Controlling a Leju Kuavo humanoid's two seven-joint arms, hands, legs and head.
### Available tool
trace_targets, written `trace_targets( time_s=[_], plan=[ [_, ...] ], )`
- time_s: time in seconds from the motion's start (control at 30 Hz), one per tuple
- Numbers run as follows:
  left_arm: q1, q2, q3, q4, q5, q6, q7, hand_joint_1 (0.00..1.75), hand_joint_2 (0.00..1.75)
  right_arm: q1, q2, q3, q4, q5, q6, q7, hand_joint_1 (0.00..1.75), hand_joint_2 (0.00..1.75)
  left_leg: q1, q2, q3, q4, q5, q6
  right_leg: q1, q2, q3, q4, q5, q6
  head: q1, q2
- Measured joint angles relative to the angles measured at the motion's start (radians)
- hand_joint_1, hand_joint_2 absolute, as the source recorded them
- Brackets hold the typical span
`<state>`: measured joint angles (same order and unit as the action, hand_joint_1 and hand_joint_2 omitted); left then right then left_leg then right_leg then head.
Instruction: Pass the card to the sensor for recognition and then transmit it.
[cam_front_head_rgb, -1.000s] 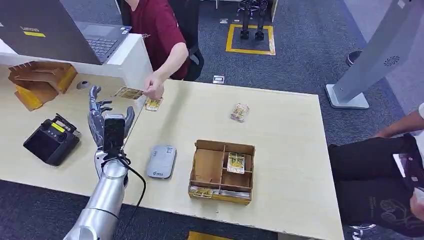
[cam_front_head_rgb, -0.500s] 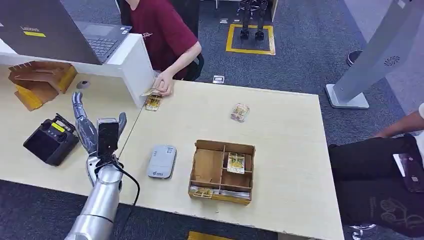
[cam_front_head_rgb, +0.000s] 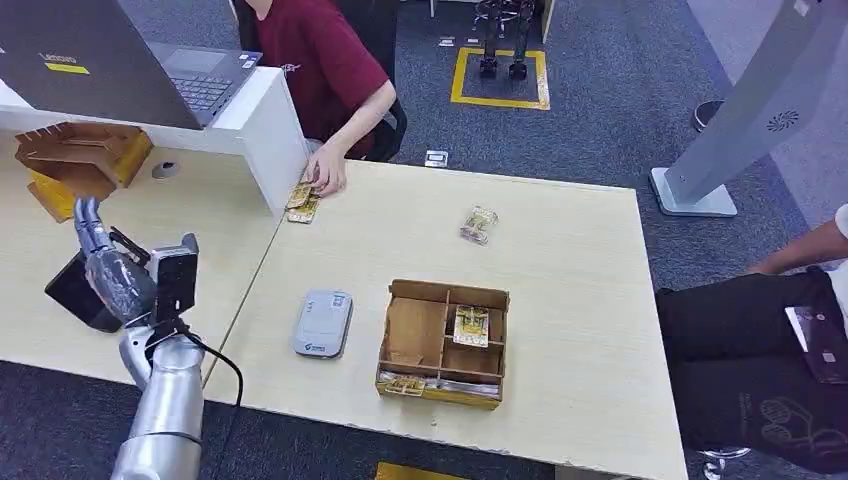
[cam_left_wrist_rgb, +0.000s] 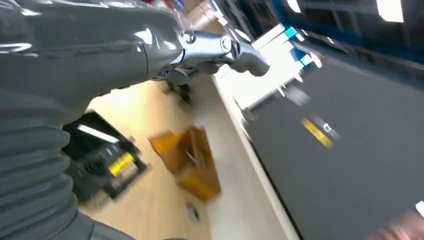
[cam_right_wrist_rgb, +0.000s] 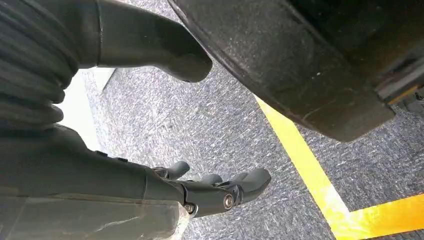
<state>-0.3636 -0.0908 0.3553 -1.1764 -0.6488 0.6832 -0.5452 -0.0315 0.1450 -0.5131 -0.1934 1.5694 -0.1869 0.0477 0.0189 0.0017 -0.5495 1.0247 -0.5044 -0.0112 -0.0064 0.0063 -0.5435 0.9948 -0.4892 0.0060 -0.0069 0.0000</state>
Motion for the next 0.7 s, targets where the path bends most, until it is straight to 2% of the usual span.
trace_targets(
  time_s=[0.13,0.23,0.33,0.37,0.4,0.43,0.47,0.5,0.53,0.6,0.7],
  plan=[
    [0.0,0.0,0.0,0.0,0.0,0.0,0.0,0.0,1.75,0.0,0.0,0.0,0.0,0.0,0.0,0.0,0.0,1.75,0.0,0.0,0.0,0.0,0.0,0.0,0.0,0.0,0.0,0.0,0.0,0.0,0.0,0.0],
    [0.001,0.004,0.04,0.008,0.008,0.0,-0.015,0.0,1.75,0.001,0.0,0.0,0.0,0.0,0.0,0.0,0.0,1.75,0.0,0.0,-0.001,0.0,0.0,0.0,0.0,-0.001,0.0,0.0,0.0,0.0,0.0,0.0],
    [0.005,0.006,0.14,0.025,0.002,0.0,-0.063,0.0,1.75,-0.001,0.0,0.0,0.0,0.0,0.006,0.0,0.0,1.75,0.0,-0.002,-0.001,0.0,0.0,0.0,0.0,-0.002,0.0,0.0,0.0,0.0,0.0,0.0],
    [0.024,0.014,0.173,0.03,0.059,0.0,-0.075,0.0,1.75,0.0,0.0,0.0,0.0,-0.001,0.004,0.0,0.0,1.75,0.0,-0.001,-0.001,0.0,0.0,0.0,0.0,-0.001,0.0,0.0,0.0,0.0,0.0,0.0],
    [0.074,0.022,0.135,-0.003,0.122,-0.056,-0.061,0.0,1.75,0.001,0.0,-0.002,0.0,-0.008,-0.003,0.0,0.0,1.75,0.0,-0.001,-0.001,0.0,0.0,0.0,0.0,-0.001,-0.001,0.0,0.0,0.0,0.0,0.0],
    [0.138,0.025,0.052,-0.077,0.125,-0.129,-0.016,0.0,1.75,0.0,0.0,-0.01,0.0,-0.014,-0.006,-0.002,0.0,1.75,-0.001,-0.001,-0.001,0.0,0.0,0.0,0.0,-0.001,-0.001,-0.001,0.0,0.0,0.0,0.0],
    [0.195,0.031,-0.055,-0.167,0.121,-0.171,0.032,0.0,1.75,0.002,0.0,-0.022,0.0,-0.019,-0.007,-0.003,0.0,1.75,-0.001,-0.001,-0.001,0.0,0.0,0.0,0.0,-0.001,-0.001,-0.001,0.0,0.0,0.0,0.0],
    [0.244,0.041,-0.147,-0.24,0.127,-0.26,0.045,0.0,1.75,0.004,0.0,-0.031,0.0,-0.023,-0.01,-0.006,0.0,1.75,-0.001,-0.001,-0.001,0.0,0.0,0.0,0.0,-0.001,-0.001,-0.001,0.0,0.0,0.0,0.0],
    [0.262,0.049,-0.186,-0.272,0.13,-0.312,0.04,0.0,1.75,0.004,0.0,-0.036,0.0,-0.026,-0.011,-0.008,0.0,1.75,-0.001,-0.001,-0.001,0.0,0.0,0.0,0.0,-0.001,-0.001,-0.001,0.0,0.0,0.0,0.0],
    [0.292,0.056,-0.241,-0.316,0.132,-0.37,0.03,0.0,1.75,0.004,0.0,-0.045,0.0,-0.03,-0.011,-0.01,0.0,1.75,-0.001,-0.001,-0.001,0.0,0.0,0.0,0.0,-0.001,-0.001,-0.001,0.0,0.0,0.0,0.0],
    [0.348,0.071,-0.338,-0.397,0.11,-0.416,0.028,0.0,1.75,0.006,0.0,-0.053,0.0,-0.034,-0.015,-0.013,0.0,1.75,-0.001,-0.001,-0.002,0.0,0.0,0.0,0.0,-0.001,-0.001,-0.001,0.0,0.0,0.0,0.0]
  ],
)
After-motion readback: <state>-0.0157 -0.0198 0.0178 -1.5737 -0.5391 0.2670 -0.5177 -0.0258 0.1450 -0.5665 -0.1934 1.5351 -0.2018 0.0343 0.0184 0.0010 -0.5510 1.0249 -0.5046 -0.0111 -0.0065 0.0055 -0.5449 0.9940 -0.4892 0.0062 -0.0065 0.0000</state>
